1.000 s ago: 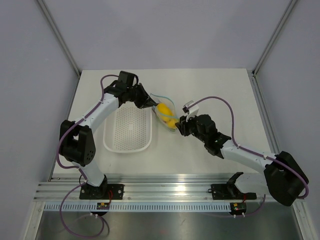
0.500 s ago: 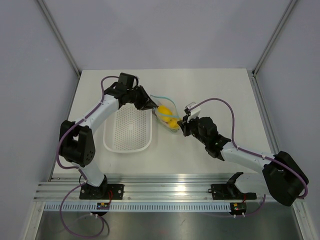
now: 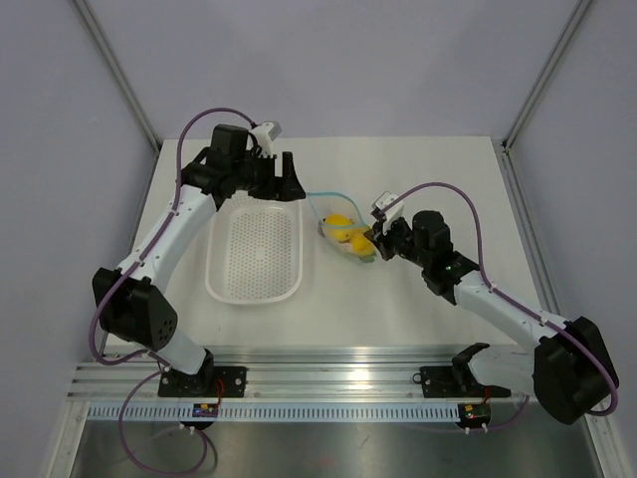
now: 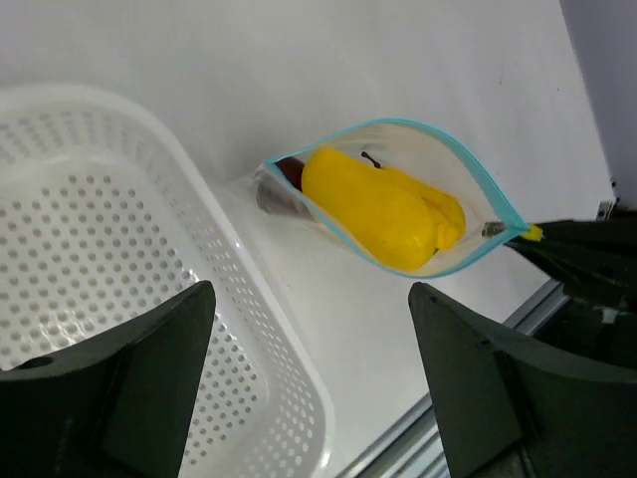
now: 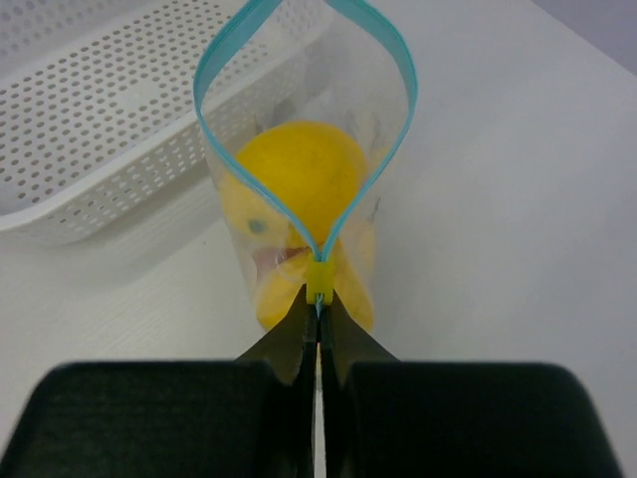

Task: Place the food in the zip-top bag and seal the zipper
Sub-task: Zip the zipper food storage bag at the center of the board.

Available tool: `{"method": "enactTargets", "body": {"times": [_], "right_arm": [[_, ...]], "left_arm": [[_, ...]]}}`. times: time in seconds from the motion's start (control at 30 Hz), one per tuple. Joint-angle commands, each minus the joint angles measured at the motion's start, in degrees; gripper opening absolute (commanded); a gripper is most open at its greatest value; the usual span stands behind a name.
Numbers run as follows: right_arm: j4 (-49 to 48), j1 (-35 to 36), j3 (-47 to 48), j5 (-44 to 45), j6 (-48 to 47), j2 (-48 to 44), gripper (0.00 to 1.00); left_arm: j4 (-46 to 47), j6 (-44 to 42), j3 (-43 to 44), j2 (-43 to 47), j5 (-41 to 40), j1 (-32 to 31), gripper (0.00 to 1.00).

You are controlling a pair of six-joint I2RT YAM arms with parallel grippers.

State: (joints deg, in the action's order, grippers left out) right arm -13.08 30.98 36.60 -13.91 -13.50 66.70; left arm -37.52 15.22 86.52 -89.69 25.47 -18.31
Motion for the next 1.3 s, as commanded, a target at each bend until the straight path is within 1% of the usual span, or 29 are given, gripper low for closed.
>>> {"method": "enactTargets", "body": {"times": [0.0, 0.03, 0.07, 0.13, 0.17, 0.27, 0.33, 0.37, 0.47, 0.5, 0.67, 0.73, 0.83, 0.87, 0.97, 1.0, 1.07, 1.13, 1.27], "right_arm": [[3.8, -4.3, 6.9, -11.6, -6.8, 0.4, 0.00], [4.8, -6.0, 8.0, -13.2, -7.4, 1.0, 0.00], [6.4, -7.2, 10.0, -16.6, -7.9, 1.5, 0.00], [7.0, -9.3, 11.2, -20.4, -8.6, 2.5, 0.00], [8.1, -11.0, 12.3, -24.1, -8.8, 2.6, 0.00], [11.9, -12.1, 14.5, -27.7, -10.6, 3.1, 0.00], [12.8, -12.2, 15.3, -29.3, -11.4, 3.3, 0.00], [15.6, -12.2, 15.7, -30.7, -11.5, 3.3, 0.00], [16.9, -12.3, 15.9, -32.4, -11.5, 2.9, 0.00], [17.2, -12.3, 16.0, -32.4, -11.8, 3.0, 0.00], [22.6, -12.3, 17.4, -33.1, -13.4, 2.8, 0.00], [23.2, -12.2, 17.4, -33.2, -13.4, 2.3, 0.00], [24.3, -12.3, 17.9, -33.5, -13.6, 1.9, 0.00], [24.8, -12.3, 18.1, -33.4, -13.5, 1.9, 0.00], [25.4, -12.3, 18.3, -33.4, -13.6, 1.6, 0.00], [25.6, -12.2, 18.3, -33.4, -13.6, 1.5, 0.00], [25.6, -12.3, 18.3, -33.7, -13.6, 1.5, 0.00], [25.6, -12.3, 18.2, -33.6, -13.7, 1.6, 0.00], [25.6, -12.2, 18.2, -33.4, -13.7, 1.3, 0.00]], "left_arm": [[3.9, -17.7, 2.6, 1.6, 4.9, -2.3, 0.82], [4.6, -20.3, 1.6, 1.6, 7.6, -2.8, 0.79], [5.7, -25.4, 0.5, 2.1, 9.6, -3.2, 0.77], [7.4, -30.9, -0.6, 3.7, 12.1, -5.4, 0.77], [8.8, -34.3, -2.5, 4.3, 12.8, -6.0, 0.78], [12.2, -40.7, -4.9, 6.0, 22.4, -7.4, 0.80], [15.8, -41.9, -5.7, 6.4, 25.7, -7.5, 0.80], [17.0, -41.9, -5.9, 6.1, 26.6, -7.5, 0.80], [21.5, -40.2, -5.1, 4.0, 31.4, -7.7, 0.79], [22.4, -39.7, -3.8, 3.3, 33.9, -8.4, 0.77], [21.6, -43.7, -0.7, -0.1, 34.8, -11.2, 0.72], [20.3, -44.7, 1.5, -1.9, 34.8, -12.8, 0.71], [16.4, -47.7, 4.1, -4.3, 34.6, -15.3, 0.70], [15.2, -49.7, 5.6, -4.9, 34.6, -15.8, 0.68], [11.9, -51.2, 7.6, -7.2, 33.4, -17.1, 0.63], [11.6, -51.2, 7.8, -7.7, 33.2, -17.3, 0.59], [11.5, -51.0, 7.9, -8.7, 33.4, -17.8, 0.56], [11.5, -51.0, 7.6, -9.0, 33.9, -18.7, 0.53], [11.8, -50.6, 6.3, -9.9, 33.8, -19.4, 0.52]]}}
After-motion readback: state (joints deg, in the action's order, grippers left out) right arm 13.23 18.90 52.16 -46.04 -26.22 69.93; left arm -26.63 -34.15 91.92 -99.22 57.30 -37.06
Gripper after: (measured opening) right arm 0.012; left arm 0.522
